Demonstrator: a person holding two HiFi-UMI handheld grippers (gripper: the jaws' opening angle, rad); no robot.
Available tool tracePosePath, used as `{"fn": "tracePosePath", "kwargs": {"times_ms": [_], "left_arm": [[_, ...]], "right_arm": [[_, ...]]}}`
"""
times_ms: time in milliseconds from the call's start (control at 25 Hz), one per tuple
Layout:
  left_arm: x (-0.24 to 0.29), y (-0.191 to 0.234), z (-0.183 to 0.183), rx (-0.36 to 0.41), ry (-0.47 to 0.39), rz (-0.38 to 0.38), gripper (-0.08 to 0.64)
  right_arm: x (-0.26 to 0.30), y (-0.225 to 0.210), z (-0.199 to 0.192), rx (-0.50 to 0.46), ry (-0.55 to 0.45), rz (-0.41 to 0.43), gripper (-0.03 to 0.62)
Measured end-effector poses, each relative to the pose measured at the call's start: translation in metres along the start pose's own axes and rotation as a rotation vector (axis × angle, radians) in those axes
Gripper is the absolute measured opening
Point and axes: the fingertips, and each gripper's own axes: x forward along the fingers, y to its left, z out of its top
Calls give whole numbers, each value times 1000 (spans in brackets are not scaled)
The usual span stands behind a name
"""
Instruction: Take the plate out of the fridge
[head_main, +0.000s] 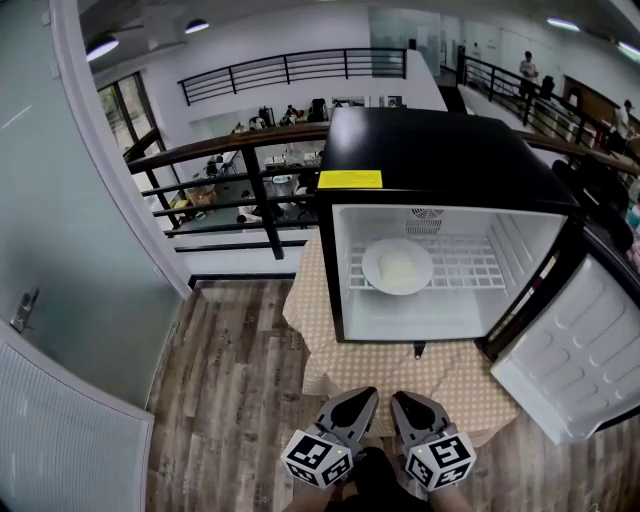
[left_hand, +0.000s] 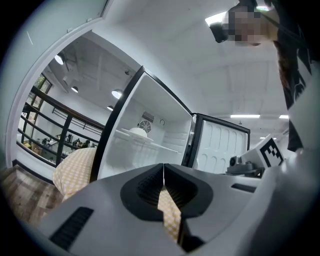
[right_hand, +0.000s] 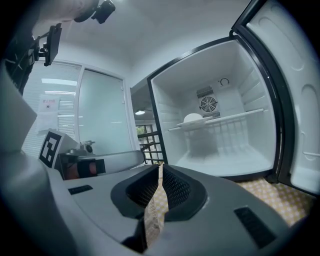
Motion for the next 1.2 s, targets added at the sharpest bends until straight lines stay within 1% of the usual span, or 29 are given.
{"fn": "tracePosePath", "kwargs": {"times_ms": [200,520,880,1200], "left_arm": [[22,19,11,10,-10,8,11],[50,37,15,8,-16,5,11],[71,53,16,-6,-16,-2,11],[83,65,19,-12,-18,4,11]], "right_arm": [[25,-10,18,-18,-15,27,44],[50,-32,26,-9,-16,28,44],[72,-46,32,-1,-1,26,45],[88,-56,42,8,-11,28,46]]}}
